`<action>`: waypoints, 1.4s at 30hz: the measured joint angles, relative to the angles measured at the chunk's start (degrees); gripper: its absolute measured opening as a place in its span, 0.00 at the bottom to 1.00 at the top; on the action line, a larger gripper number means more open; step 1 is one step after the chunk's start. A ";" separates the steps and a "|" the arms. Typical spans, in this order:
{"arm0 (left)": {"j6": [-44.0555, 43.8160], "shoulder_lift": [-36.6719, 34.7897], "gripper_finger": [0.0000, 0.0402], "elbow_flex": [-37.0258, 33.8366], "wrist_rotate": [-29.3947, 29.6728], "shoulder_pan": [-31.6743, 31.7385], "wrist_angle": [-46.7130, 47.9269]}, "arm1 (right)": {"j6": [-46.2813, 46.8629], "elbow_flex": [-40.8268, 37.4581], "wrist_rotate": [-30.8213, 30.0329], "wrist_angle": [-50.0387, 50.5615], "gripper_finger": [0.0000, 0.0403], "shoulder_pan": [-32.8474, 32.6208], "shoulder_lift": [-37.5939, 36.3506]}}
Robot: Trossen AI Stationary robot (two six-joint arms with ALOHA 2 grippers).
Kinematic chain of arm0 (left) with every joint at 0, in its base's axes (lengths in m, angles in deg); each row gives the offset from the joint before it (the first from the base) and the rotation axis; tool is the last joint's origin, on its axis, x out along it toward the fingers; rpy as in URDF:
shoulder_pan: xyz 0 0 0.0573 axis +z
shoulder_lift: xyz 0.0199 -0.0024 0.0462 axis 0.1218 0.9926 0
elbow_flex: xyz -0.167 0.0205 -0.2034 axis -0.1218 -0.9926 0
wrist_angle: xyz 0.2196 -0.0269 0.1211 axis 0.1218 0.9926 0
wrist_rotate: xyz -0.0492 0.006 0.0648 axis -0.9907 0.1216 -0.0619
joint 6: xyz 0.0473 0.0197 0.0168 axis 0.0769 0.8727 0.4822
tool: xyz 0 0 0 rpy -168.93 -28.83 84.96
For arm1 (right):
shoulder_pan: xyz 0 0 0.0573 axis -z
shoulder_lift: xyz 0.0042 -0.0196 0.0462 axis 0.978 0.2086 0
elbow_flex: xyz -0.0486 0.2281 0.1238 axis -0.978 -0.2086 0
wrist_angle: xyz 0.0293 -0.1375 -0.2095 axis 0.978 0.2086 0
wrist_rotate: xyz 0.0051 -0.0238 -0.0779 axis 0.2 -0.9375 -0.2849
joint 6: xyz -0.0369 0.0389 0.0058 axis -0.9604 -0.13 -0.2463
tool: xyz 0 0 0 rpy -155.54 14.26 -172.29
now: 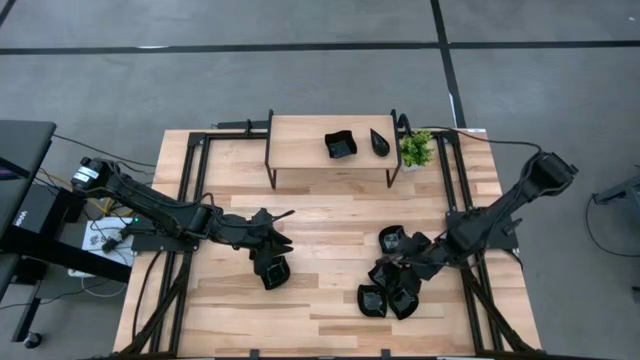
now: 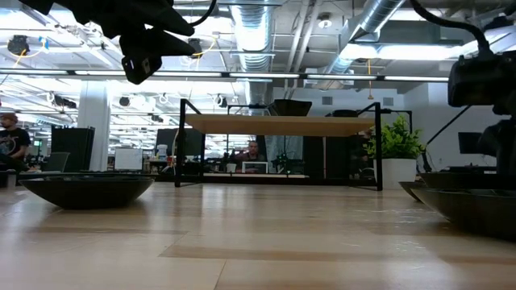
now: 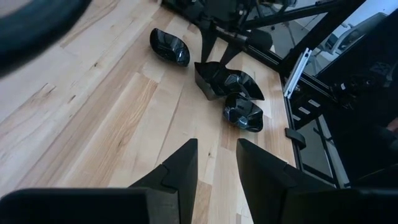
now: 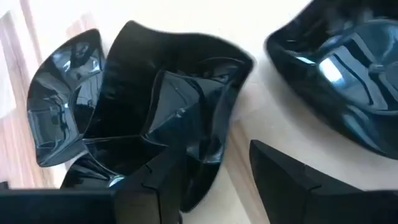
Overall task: Pick & Place Mini shaped plates
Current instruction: Stack the black distorted square plate on top of the black distorted square plate on the shelf
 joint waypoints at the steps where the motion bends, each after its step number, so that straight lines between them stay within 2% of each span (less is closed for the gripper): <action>1: 0.02 0.00 0.28 0.00 0.00 0.00 0.00 | 0.30 0.00 0.00 -0.81 0.43 -0.02 0.57; 9: 0.00 0.00 0.28 0.00 0.00 0.00 -0.03 | 0.58 0.00 -0.09 -2.08 0.41 0.07 1.90; 42: 0.02 0.00 0.28 0.00 -0.02 0.00 -0.02 | 2.06 0.00 -0.39 -3.27 0.19 1.97 1.77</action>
